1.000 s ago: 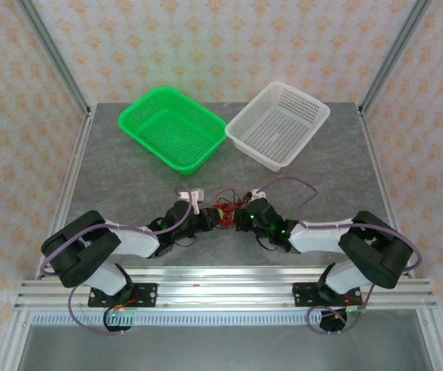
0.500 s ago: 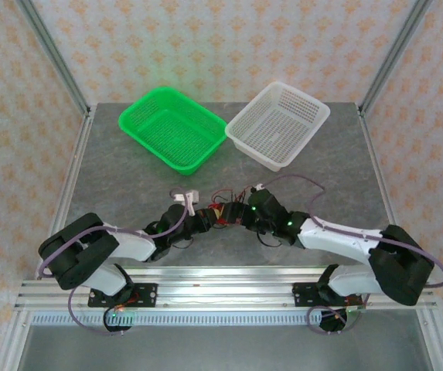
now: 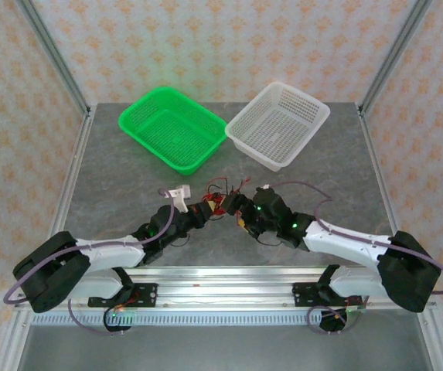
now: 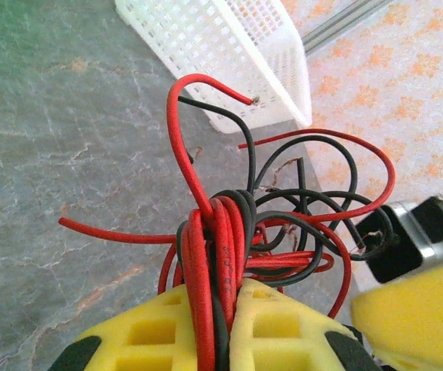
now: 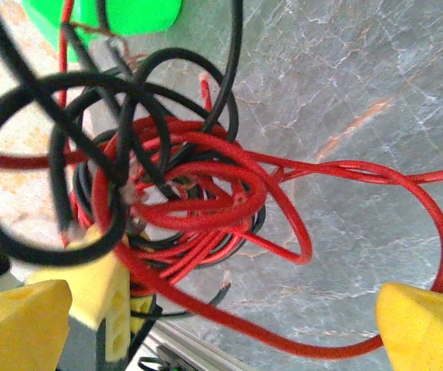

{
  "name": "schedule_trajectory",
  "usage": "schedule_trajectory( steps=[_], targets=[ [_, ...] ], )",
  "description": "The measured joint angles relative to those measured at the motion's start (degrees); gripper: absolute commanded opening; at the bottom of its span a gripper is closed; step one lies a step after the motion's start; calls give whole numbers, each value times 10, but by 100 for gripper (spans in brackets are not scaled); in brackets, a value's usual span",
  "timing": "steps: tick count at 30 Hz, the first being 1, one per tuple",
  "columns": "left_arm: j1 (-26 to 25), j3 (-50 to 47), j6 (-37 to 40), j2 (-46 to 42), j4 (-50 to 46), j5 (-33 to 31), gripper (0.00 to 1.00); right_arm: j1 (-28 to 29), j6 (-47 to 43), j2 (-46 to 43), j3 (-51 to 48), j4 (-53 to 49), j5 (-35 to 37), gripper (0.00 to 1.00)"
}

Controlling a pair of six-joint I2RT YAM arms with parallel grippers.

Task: Untangle the cables

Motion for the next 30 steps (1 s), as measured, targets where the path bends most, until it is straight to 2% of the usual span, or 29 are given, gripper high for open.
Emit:
schedule_trajectory(
  steps=[10, 20, 30],
  targets=[
    [-26, -28, 20, -40, -5, -24, 0, 0, 67, 57, 1, 101, 35, 99],
    [-31, -67, 3, -84, 32, -24, 0, 0, 80, 100, 2, 181, 66, 86],
    [-38, -80, 0, -133, 43, -70, 0, 4, 85, 110, 2, 208, 60, 85]
  ],
)
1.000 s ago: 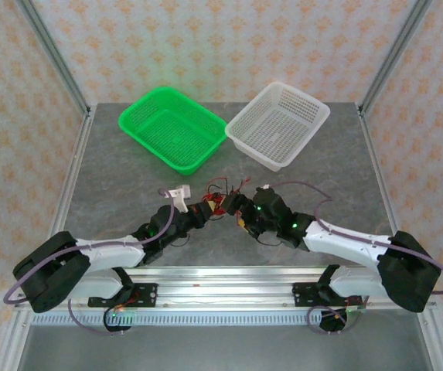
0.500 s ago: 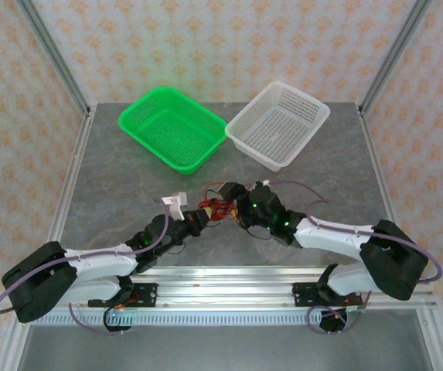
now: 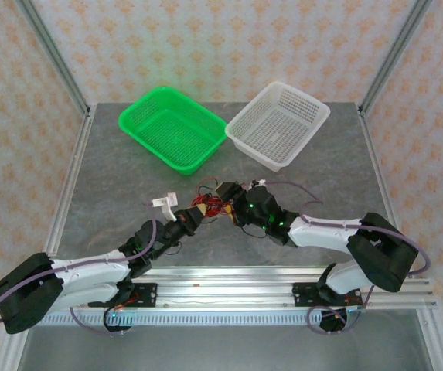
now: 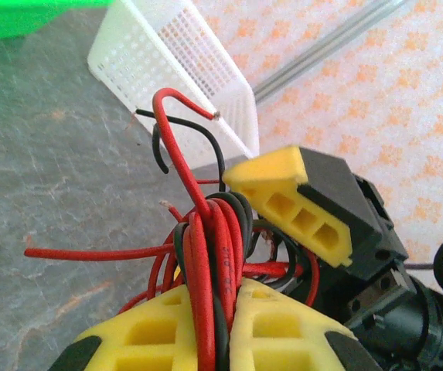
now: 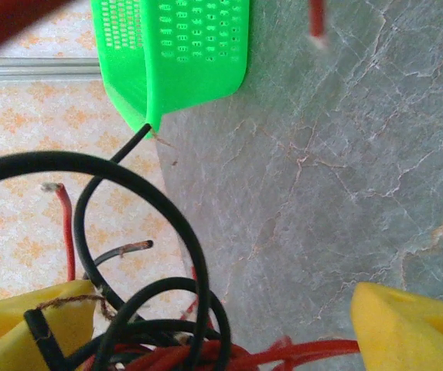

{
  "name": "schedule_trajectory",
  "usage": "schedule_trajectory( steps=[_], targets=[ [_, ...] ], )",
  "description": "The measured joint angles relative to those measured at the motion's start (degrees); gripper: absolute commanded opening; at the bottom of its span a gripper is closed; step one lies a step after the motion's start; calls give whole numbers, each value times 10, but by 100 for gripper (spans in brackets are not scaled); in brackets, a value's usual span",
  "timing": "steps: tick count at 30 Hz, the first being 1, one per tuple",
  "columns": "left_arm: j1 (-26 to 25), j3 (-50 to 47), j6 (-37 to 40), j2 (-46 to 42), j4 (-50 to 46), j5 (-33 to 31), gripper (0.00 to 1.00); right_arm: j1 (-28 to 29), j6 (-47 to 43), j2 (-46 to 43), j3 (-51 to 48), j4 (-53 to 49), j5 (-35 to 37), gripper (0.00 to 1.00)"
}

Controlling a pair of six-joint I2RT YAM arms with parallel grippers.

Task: Untangle the cables

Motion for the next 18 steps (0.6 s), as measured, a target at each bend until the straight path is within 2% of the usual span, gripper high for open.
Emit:
schedule_trajectory(
  steps=[5, 13, 18],
  targets=[
    [-3, 0, 6, -3, 0, -30, 0, 2, 0, 0, 0, 2, 0, 85],
    [-3, 2, 5, 32, 27, -40, 0, 5, -1, 15, 16, 8, -9, 90],
    [-3, 4, 3, 57, 54, -40, 0, 12, -2, 28, 28, 12, -17, 87]
  ],
)
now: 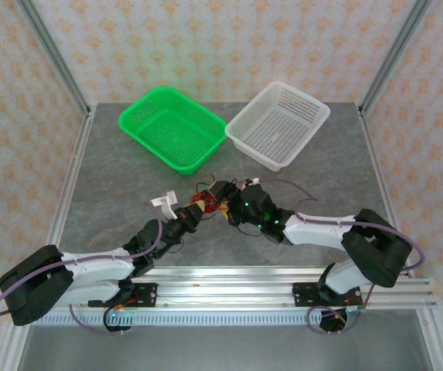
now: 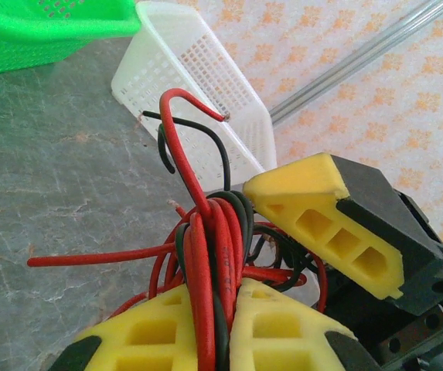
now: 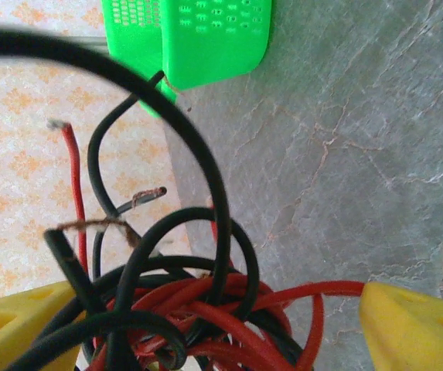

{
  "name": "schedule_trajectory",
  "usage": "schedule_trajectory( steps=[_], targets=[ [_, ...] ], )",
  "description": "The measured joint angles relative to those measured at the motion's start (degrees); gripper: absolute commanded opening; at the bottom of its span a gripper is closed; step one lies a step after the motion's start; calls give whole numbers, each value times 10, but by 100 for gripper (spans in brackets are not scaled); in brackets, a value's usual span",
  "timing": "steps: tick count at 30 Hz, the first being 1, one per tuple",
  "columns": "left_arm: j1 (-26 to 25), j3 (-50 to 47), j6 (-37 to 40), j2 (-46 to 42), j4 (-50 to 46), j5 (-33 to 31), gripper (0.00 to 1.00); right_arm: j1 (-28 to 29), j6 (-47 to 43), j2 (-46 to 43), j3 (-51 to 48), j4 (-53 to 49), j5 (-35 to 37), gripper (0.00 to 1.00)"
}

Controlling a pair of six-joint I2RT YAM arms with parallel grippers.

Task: Untangle the cables

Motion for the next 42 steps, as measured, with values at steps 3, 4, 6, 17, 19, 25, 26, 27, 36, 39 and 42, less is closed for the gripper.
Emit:
schedule_trajectory(
  steps=[3, 4, 6, 17, 19, 25, 26, 27, 36, 39, 42],
  targets=[
    [0, 6, 0, 7, 8, 1, 0, 1, 2, 4, 0, 5, -2, 79],
    [0, 8, 0, 9, 9, 1, 0, 1, 2, 4, 0, 8, -2, 75],
    [0, 9, -2, 10, 10, 1, 0, 1, 3, 4, 0, 16, -1, 66],
    [0, 3, -22, 17, 38, 1, 0, 0, -7, 7, 14, 10, 16, 3],
    [0, 0, -26, 21, 45, 1, 3, 0, -13, 8, 19, 2, 17, 0],
    [-3, -4, -28, 17, 42, 17, 54, 0, -40, 8, 25, -23, 24, 0],
    [-4, -4, -25, 9, 35, 21, 59, 0, -50, 7, 26, -28, 28, 0],
    [-5, -3, -21, -4, 23, 26, 65, 0, -66, 5, 27, -34, 33, 0],
    [2, 77, 29, -114, -182, 14, 81, -10, -293, -73, 26, -55, 71, 0],
    [9, 118, 40, -106, -238, 17, 78, -10, -367, -84, 26, -46, 67, 0],
    [9, 137, 46, -90, -260, 32, 74, -10, -422, -84, 26, -45, 58, 0]
  ],
)
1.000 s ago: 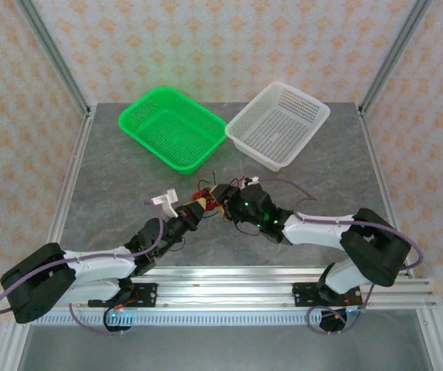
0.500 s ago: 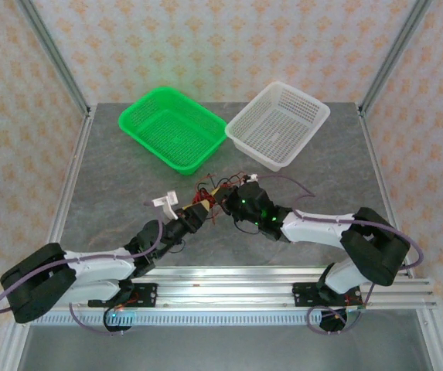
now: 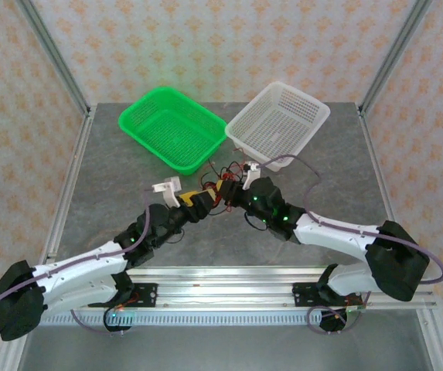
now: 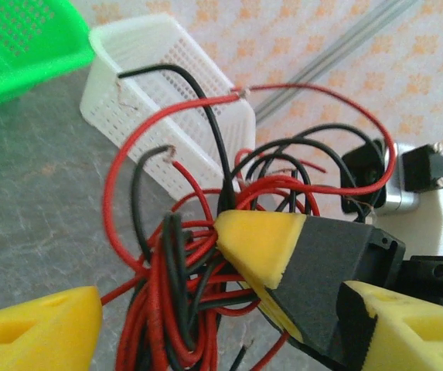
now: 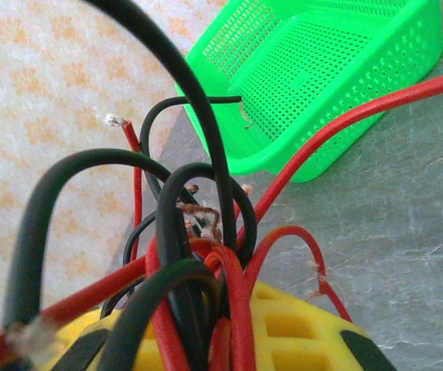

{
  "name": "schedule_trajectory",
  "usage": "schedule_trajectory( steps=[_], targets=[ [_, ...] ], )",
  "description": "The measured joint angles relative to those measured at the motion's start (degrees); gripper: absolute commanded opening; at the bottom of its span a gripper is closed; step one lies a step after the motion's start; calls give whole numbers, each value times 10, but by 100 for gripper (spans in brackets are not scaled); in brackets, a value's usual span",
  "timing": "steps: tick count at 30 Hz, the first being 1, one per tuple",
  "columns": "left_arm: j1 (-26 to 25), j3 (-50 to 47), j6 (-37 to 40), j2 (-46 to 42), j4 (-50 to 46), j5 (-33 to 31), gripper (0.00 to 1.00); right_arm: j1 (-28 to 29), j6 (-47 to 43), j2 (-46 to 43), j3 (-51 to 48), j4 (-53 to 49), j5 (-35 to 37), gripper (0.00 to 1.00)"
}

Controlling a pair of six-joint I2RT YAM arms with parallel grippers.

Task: Untangle the cables

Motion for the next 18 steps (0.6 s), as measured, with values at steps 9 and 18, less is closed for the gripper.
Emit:
schedule_trajectory(
  steps=[9, 18],
  targets=[
    [3, 7, 12, 47, -24, 14, 57, 0, -83, -7, -3, 2, -25, 0],
    [29, 18, 16, 48, -28, 26, 25, -2, -120, -39, -32, 15, -55, 0]
  ],
)
